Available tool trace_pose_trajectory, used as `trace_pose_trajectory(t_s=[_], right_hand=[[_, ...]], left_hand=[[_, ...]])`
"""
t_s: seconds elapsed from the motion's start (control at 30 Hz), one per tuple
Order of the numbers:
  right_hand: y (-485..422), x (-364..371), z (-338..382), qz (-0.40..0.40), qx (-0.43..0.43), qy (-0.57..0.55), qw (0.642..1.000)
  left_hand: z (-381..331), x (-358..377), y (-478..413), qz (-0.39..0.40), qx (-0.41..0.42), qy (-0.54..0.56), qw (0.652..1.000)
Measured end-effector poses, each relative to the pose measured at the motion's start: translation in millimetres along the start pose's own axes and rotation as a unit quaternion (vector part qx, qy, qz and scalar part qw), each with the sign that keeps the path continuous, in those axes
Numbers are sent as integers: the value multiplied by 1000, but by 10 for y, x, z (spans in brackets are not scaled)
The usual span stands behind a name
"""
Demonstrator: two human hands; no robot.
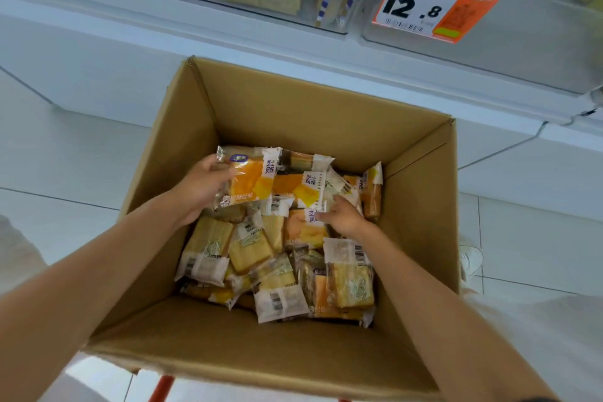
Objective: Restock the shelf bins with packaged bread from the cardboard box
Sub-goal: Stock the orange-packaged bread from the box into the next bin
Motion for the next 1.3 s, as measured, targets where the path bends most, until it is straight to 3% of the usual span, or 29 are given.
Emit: trace_pose_trajectory(t_s=[0.23,0.43,0.57,0.73,0.83,0.9,0.97,1.1,1.23,1.3], right_hand=[[-227,205,125,-120,33,-39,991],[-437,248,151,-138,11,-68,988],[-270,128,290,-148,-80,-69,983],[375,-442,616,-164,-189,-165,954],[744,-667,798,-109,-168,-276,940],[918,-670,895,-114,-153,-294,936],[1063,-653,971,-148,-157,-258,942],[1338,-856,1119,-147,-185,-256,937],[1522,-1354,1257,-74,-225,-300,924],[1603,-1612,1374,-86,-257,-293,917]], left_hand=[[58,45,47,-9,-11,27,1000],[57,23,97,-18,-24,47,998],[52,-6,59,-57,-13,41,997],[-91,160,201,-102,36,25,994],[-247,300,413,-61,18,95,993],[-420,425,601,3,4,146,989],[-622,540,813,57,45,116,991],[-957,637,1080,75,145,69,984],[-1381,674,1289,128,192,43,972],[-1660,738,1360,116,242,10,963]])
Point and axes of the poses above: each hand's wrist, its own y-axis away from the middle knuckle, its own x-axis out of the palm, z = x × y, the point moved 1 cm from there along -y, towards the middle knuckle, and after that the axes turned 8 degrees about -z, right-handed, at the moved point
